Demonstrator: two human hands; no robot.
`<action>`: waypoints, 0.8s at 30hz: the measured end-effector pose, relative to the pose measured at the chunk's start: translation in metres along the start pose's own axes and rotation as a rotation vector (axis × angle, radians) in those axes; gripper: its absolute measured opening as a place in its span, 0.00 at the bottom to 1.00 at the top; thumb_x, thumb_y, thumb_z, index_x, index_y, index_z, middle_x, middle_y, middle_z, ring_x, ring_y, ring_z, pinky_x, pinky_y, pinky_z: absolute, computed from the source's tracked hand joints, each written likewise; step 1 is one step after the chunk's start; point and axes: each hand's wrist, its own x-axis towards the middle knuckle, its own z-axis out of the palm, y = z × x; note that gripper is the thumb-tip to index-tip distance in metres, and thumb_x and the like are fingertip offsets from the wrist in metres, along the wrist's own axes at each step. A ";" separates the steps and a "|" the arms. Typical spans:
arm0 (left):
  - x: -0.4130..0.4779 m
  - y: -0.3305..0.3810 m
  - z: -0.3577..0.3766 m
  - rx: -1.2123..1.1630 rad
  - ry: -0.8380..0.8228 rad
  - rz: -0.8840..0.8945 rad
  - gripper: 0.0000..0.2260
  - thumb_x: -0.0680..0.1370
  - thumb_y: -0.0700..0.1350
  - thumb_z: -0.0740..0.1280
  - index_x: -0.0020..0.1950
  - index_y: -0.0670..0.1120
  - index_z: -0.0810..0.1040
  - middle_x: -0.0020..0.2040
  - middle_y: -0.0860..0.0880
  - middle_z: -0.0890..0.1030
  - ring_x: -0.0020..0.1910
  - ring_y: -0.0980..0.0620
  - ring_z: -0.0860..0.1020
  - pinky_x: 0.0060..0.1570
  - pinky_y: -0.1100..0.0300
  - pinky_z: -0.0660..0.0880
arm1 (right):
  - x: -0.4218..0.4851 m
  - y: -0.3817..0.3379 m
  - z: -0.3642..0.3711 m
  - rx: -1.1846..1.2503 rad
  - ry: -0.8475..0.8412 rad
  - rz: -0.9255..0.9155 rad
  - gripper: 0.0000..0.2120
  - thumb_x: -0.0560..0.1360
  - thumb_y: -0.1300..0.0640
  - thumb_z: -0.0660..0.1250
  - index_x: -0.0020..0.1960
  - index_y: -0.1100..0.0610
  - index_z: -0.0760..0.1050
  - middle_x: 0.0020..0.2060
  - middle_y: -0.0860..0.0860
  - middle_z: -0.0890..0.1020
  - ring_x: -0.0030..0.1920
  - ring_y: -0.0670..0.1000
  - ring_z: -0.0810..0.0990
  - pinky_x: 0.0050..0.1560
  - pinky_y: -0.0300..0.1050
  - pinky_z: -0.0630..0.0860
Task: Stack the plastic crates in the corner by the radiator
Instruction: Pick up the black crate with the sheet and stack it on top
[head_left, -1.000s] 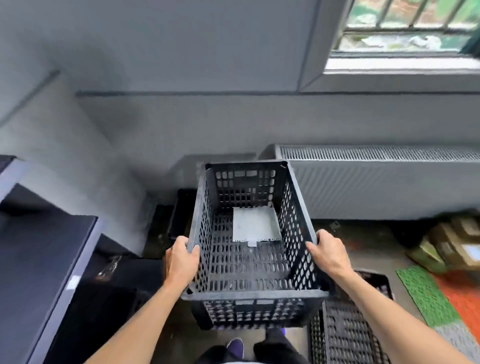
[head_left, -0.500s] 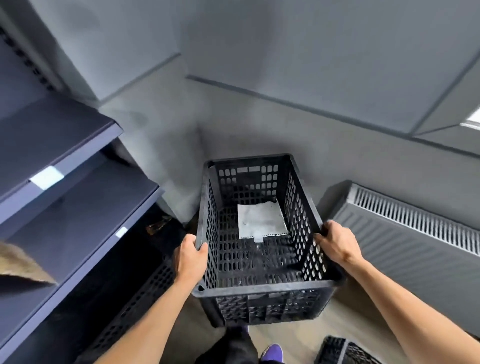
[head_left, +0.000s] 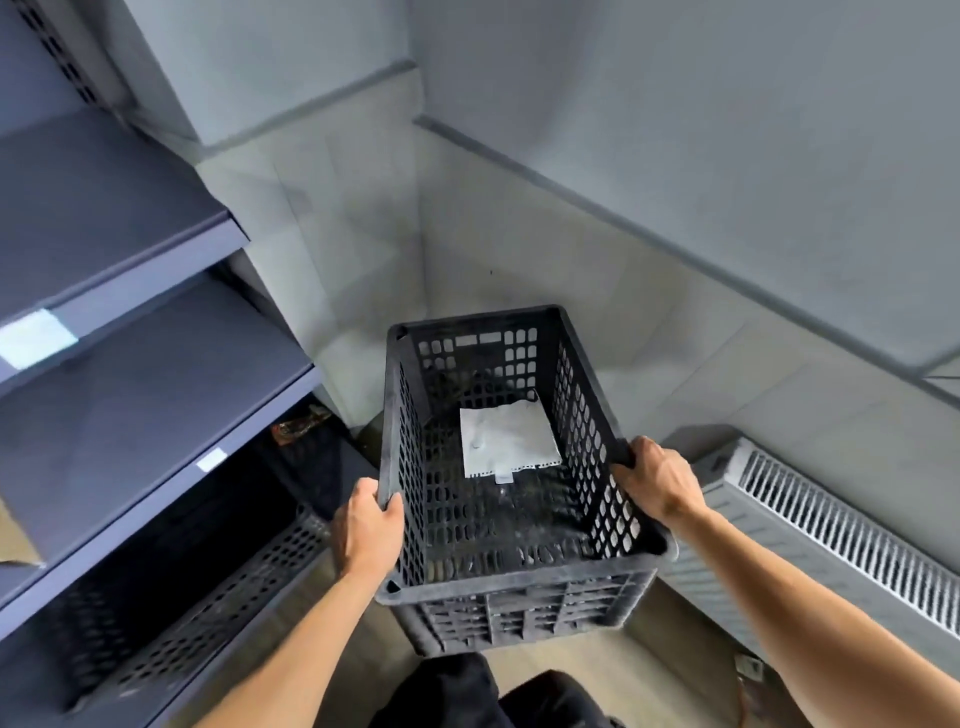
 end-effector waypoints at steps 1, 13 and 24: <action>0.002 -0.001 0.002 -0.012 0.001 -0.012 0.14 0.77 0.47 0.66 0.37 0.48 0.64 0.31 0.48 0.72 0.31 0.43 0.75 0.33 0.49 0.77 | 0.006 -0.004 -0.002 -0.029 -0.005 -0.013 0.15 0.74 0.46 0.66 0.49 0.57 0.71 0.45 0.60 0.83 0.43 0.62 0.80 0.41 0.51 0.77; -0.003 0.011 0.027 -0.008 0.146 -0.240 0.14 0.76 0.47 0.67 0.37 0.48 0.63 0.32 0.48 0.74 0.33 0.44 0.74 0.30 0.56 0.67 | 0.089 -0.029 -0.007 -0.157 -0.118 -0.193 0.15 0.76 0.45 0.65 0.53 0.56 0.71 0.43 0.58 0.82 0.41 0.60 0.81 0.43 0.56 0.80; -0.017 0.029 0.149 -0.114 0.282 -0.418 0.17 0.76 0.58 0.59 0.55 0.47 0.71 0.41 0.41 0.83 0.40 0.40 0.81 0.39 0.48 0.80 | 0.207 0.016 0.022 -0.100 -0.267 -0.378 0.12 0.78 0.48 0.63 0.52 0.55 0.68 0.39 0.55 0.79 0.38 0.58 0.79 0.36 0.49 0.75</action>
